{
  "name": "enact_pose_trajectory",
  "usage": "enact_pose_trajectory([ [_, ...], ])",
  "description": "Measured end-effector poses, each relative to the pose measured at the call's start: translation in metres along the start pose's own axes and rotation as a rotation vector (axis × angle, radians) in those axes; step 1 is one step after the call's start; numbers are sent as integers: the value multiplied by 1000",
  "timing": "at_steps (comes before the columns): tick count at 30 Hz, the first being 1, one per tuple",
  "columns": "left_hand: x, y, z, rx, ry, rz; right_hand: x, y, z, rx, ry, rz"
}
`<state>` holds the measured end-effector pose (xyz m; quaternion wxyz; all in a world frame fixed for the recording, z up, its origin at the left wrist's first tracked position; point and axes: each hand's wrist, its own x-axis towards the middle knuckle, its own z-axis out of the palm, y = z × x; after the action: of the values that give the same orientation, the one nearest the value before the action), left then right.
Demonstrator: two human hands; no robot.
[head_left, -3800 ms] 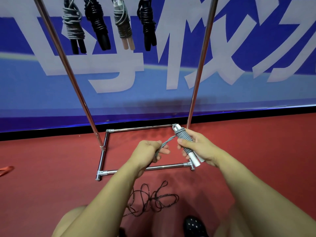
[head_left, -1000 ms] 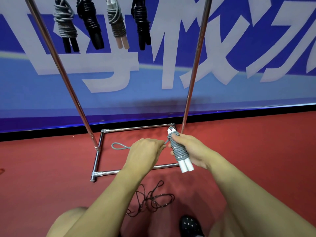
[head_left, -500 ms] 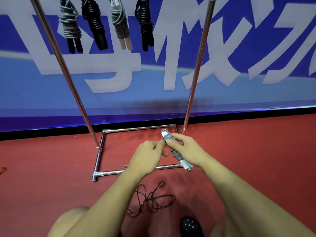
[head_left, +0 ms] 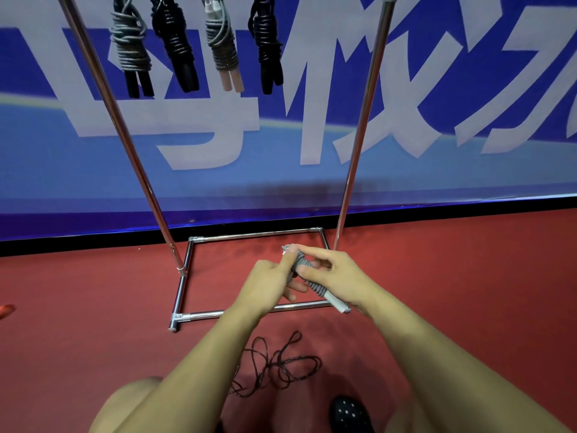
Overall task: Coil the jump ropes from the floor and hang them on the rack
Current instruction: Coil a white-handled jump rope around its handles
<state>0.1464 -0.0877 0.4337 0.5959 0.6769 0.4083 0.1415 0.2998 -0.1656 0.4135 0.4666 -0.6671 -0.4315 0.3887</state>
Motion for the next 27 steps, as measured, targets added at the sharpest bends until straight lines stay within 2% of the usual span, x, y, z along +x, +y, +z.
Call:
enact_pose_trajectory([
  [6, 4, 0, -3, -111, -41, 20, -5, -7, -9, 139, -33, 73],
  [11, 6, -1, -5, -148, -116, 61, -13, -3, -20, 425, -348, 283],
  [13, 6, 1, -4, -174, -153, 41, -16, -8, -22, 445, -393, 276],
  [18, 4, 4, -6, -226, -193, -105, -15, -8, -29, 175, -270, 99],
  [23, 6, 1, -5, -222, -85, -144, -12, -2, -34, 172, -179, 111],
  [27, 7, 1, -4, -263, -78, -133, -10, -1, -30, 167, -153, 171],
])
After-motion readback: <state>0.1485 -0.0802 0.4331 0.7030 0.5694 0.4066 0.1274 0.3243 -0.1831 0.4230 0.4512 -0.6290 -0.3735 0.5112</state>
